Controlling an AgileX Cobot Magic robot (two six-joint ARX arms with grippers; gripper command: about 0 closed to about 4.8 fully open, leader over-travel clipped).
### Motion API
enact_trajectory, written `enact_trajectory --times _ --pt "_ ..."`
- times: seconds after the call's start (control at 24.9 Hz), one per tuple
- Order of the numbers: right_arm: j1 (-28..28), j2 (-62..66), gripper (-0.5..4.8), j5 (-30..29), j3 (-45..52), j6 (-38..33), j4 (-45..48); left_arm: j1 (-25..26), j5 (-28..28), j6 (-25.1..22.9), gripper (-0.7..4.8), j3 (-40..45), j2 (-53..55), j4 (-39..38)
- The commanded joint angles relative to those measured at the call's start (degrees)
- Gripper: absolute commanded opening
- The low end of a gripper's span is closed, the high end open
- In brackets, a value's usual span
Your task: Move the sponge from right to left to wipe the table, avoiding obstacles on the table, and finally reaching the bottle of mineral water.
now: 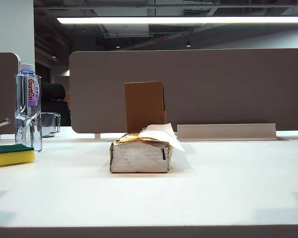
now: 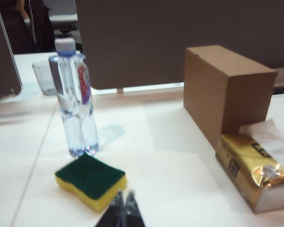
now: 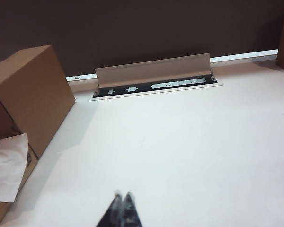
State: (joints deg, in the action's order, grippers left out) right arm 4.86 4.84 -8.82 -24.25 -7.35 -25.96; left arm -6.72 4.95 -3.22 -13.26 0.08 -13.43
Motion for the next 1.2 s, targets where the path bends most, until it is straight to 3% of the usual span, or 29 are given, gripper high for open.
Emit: enact_trajectory --times 0.04,0.28,0.48,0.72,0.92,1.2 --pt "0.0 -0.2 -0.05 -0.3 3.7 -0.4 5.7 0.0 0.2 0.7 -0.06 2.1 0.1 1.5" --pt "0.0 -0.2 -0.05 -0.2 11.8 -0.6 7.9 0.0 0.1 0.7 -0.06 8.9 0.1 10.1" --pt "0.0 -0.2 -0.05 -0.3 16.4 -0.5 10.6 0.0 0.2 0.8 -0.06 12.4 0.1 13.0" --pt "0.0 -0.2 -0.05 -0.3 21.5 1.4 15.8 0.0 0.2 0.4 -0.06 12.8 0.1 11.8" --pt "0.0 0.0 -0.05 -3.0 23.8 3.3 16.5 0.0 0.2 0.4 -0.06 12.8 0.1 9.2" --pt "0.0 0.4 -0.05 -1.8 24.0 5.4 16.3 0.0 0.2 0.4 -0.06 12.8 0.1 3.5"
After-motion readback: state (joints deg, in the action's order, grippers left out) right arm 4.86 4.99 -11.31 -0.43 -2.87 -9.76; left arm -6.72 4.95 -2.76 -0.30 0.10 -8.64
